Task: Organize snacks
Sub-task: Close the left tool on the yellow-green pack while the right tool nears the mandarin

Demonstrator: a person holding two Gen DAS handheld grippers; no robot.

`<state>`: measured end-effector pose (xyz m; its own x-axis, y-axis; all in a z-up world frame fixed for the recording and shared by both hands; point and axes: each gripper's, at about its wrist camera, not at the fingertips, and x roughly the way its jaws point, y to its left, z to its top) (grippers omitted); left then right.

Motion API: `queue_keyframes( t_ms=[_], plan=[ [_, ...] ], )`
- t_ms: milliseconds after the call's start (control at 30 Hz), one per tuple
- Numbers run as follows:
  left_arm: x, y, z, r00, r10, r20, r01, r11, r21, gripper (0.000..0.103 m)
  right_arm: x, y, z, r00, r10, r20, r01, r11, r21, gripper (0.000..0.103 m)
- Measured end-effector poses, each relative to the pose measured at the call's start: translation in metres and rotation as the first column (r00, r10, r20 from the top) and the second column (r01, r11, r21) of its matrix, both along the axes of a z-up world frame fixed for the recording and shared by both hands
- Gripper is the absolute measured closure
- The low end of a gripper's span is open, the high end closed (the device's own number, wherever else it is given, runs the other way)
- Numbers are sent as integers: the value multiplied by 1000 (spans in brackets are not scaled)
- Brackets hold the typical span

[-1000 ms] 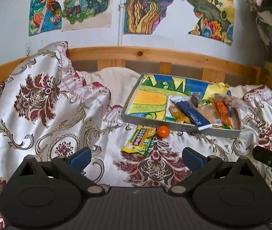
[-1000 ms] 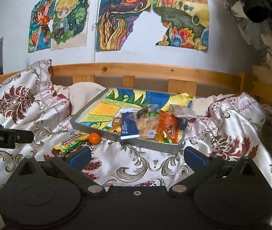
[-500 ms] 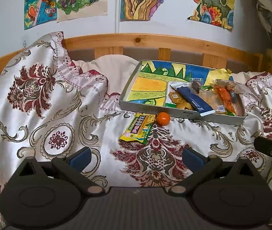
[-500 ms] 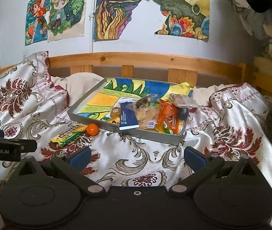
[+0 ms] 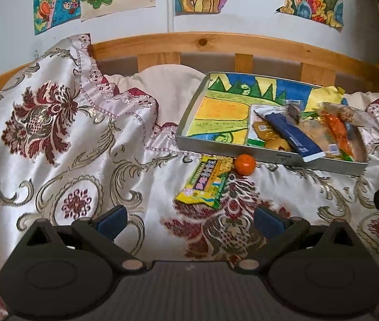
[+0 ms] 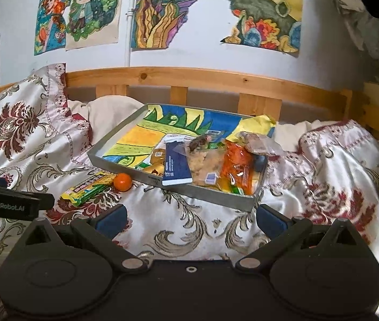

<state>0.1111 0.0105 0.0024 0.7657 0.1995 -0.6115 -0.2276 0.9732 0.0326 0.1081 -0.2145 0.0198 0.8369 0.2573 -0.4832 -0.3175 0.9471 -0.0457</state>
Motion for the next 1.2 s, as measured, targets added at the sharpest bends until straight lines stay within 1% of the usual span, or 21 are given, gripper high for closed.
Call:
queue_keyframes(
  t_ms=[167,300,400,533,600,667,767,833,900,1000,1133,1200],
  plan=[
    [23,6,-5,1000,7,-24,-6,1000,16,1,17,12,-3,999,35,32,-35,999,-16,1],
    [42,11,-9,999,23,-33,-22,999,29,1,36,23,-10,996,70,61,-67,996,-52,1],
    [56,15,-12,999,27,-38,-26,999,37,1,51,30,-18,995,87,45,-84,995,-61,1],
    [75,20,-20,998,29,-61,-27,999,32,1,65,34,-28,991,129,17,-129,991,-32,1],
    [84,23,-25,997,25,-73,-23,999,24,1,71,35,-33,985,172,2,-172,985,-5,1],
    [96,26,-32,995,0,-104,0,1000,2,1,80,36,-38,974,224,-24,-223,974,38,1],
    [117,31,-44,984,-58,-170,53,998,-36,1,94,43,-46,957,279,-76,-274,959,66,2],
    [127,34,-50,978,-66,-200,57,997,-47,1,101,47,-52,949,303,-89,-298,952,73,3],
    [133,37,-53,977,-80,-199,69,996,-64,1,108,50,-57,941,320,-107,-313,947,80,9],
    [139,38,-53,972,-114,-204,104,993,-60,1,117,54,-59,922,366,-128,-355,930,99,12],
    [149,36,-52,956,-175,-237,169,985,-47,9,126,63,-62,896,415,-159,-402,909,107,18],
    [153,39,-51,944,-203,-262,191,979,-69,9,130,68,-63,884,431,-182,-419,902,99,20]
  ],
)
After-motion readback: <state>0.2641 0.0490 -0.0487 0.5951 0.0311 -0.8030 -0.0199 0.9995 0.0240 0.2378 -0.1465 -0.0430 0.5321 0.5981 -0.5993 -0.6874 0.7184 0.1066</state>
